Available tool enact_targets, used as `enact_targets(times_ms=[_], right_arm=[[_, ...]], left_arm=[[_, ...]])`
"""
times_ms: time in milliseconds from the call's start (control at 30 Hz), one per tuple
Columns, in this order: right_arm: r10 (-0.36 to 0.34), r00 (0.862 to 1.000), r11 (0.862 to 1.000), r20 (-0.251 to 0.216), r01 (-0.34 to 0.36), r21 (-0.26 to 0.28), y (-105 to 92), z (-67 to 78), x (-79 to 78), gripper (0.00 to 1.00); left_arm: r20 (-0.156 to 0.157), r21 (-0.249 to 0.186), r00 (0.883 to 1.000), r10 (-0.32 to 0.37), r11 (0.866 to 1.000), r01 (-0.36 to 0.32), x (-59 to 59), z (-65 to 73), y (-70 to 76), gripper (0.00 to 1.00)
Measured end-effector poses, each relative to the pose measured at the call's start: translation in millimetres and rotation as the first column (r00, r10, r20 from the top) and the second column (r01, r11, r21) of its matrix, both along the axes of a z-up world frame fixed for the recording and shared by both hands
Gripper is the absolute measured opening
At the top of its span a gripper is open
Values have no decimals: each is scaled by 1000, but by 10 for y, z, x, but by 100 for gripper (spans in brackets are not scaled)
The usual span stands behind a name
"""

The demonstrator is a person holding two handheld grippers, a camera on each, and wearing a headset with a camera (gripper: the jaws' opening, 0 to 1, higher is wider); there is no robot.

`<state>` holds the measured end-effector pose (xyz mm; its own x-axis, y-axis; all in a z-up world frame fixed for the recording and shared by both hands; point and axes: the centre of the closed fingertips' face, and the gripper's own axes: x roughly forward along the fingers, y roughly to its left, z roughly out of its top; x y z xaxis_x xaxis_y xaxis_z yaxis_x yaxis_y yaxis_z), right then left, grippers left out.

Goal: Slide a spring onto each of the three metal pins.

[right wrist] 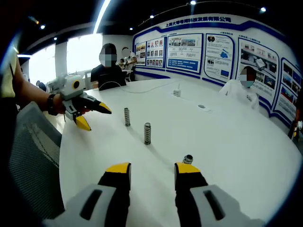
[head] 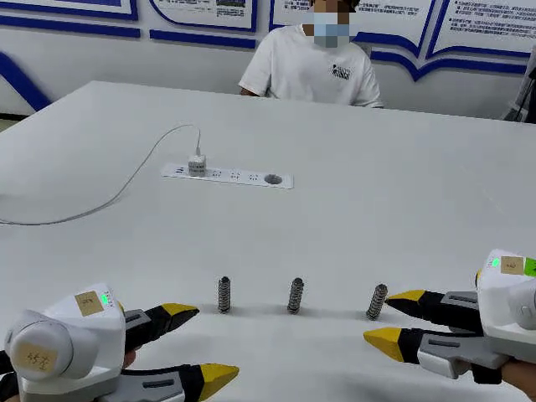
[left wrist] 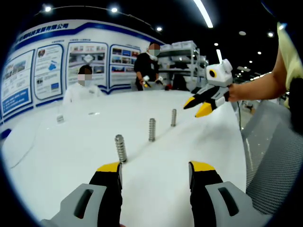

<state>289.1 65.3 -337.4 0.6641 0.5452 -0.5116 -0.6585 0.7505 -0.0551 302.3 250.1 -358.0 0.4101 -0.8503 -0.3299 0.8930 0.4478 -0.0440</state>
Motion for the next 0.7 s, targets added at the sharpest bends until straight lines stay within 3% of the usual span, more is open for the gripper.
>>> enact_targets(times_ms=[700], right_arm=[[-43,999,999,12,43,11,-252,-44,-119,48]], left_arm=[[-13,7,1000,19,1000,-19,-15,-33,63,62]])
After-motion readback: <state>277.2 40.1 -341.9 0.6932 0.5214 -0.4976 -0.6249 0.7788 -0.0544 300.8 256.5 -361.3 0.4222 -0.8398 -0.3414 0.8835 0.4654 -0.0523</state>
